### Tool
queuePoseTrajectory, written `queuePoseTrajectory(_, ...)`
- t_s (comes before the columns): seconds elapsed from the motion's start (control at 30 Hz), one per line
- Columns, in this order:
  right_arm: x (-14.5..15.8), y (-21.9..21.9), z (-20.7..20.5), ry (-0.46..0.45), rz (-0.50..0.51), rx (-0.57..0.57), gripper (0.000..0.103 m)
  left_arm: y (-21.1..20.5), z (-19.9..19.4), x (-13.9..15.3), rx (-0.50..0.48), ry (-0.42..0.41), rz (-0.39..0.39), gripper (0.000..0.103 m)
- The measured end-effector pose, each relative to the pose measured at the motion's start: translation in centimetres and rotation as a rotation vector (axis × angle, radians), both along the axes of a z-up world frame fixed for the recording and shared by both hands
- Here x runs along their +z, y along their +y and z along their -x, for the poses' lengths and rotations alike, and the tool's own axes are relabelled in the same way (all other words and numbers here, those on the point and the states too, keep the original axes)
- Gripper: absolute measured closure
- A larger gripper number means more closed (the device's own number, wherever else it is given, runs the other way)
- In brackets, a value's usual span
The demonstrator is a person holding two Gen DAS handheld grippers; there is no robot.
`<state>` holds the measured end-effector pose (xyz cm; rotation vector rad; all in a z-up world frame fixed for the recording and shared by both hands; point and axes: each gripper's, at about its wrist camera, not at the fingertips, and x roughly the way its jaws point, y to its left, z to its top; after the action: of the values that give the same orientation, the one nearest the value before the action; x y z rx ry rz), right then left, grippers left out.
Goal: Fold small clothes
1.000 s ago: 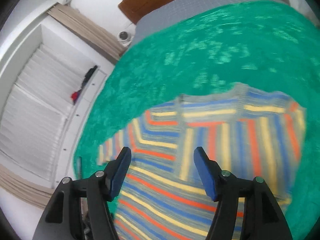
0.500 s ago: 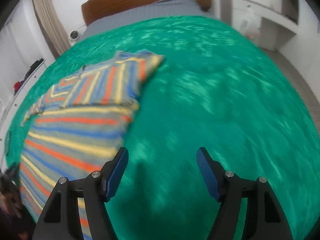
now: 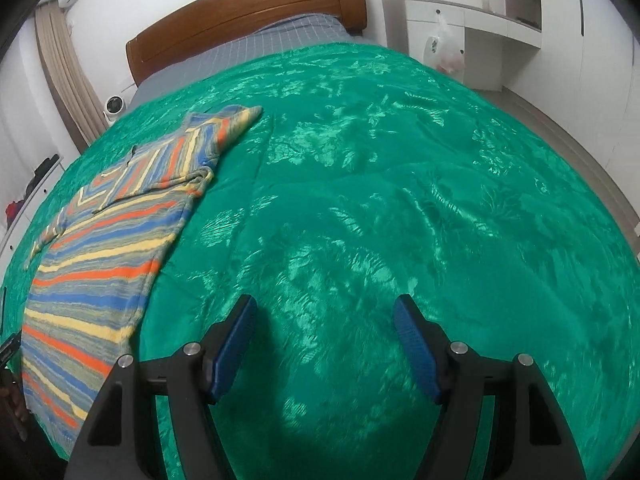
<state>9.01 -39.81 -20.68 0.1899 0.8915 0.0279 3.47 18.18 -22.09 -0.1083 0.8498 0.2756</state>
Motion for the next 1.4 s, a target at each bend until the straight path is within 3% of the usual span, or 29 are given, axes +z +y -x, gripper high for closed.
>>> queuePoseTrajectory(0.4, 0.2, 2.7, 4.5, -0.018, 0.009, -0.008, 0.032, 0.0, 0.0, 0.0, 0.0, 0.001, -0.001, 0.0)
queuePoseTrajectory(0.7, -0.9, 4.7, 6.0, -0.001, 0.063, 0.027, 0.025, 0.0, 0.0, 0.1, 0.0, 0.004, 0.008, 0.0)
queuePoseTrajectory(0.83, -0.7, 4.8, 6.1, 0.01, 0.052, 0.021, 0.024, 1.3, -0.5, 1.2, -0.049, 0.033, 0.113, 0.001)
queuePoseTrajectory(0.93, -0.4, 5.0, 6.1, 0.011, 0.05, 0.035, 0.025, 3.6, -1.7, 3.4, -0.067, 0.002, 0.198, 0.001)
queuePoseTrajectory(1.03, -0.4, 5.2, 6.0, 0.018, 0.052, 0.045, 0.024, 7.8, -4.9, 6.8, -0.036, -0.046, 0.235, 0.001)
queuePoseTrajectory(1.17, -0.4, 5.5, 5.9, 0.021, 0.034, 0.038, 0.024, 14.1, -9.9, 8.8, 0.056, -0.051, 0.36, 0.001)
queuePoseTrajectory(1.27, -0.3, 5.6, 5.9, 0.021, 0.014, 0.031, 0.024, 17.5, -13.4, 7.9, 0.125, -0.004, 0.449, 0.001)
queuePoseTrajectory(1.4, -0.3, 5.9, 6.0, 0.034, 0.011, 0.031, 0.024, 18.7, -16.0, 5.2, 0.193, 0.07, 0.472, 0.006)
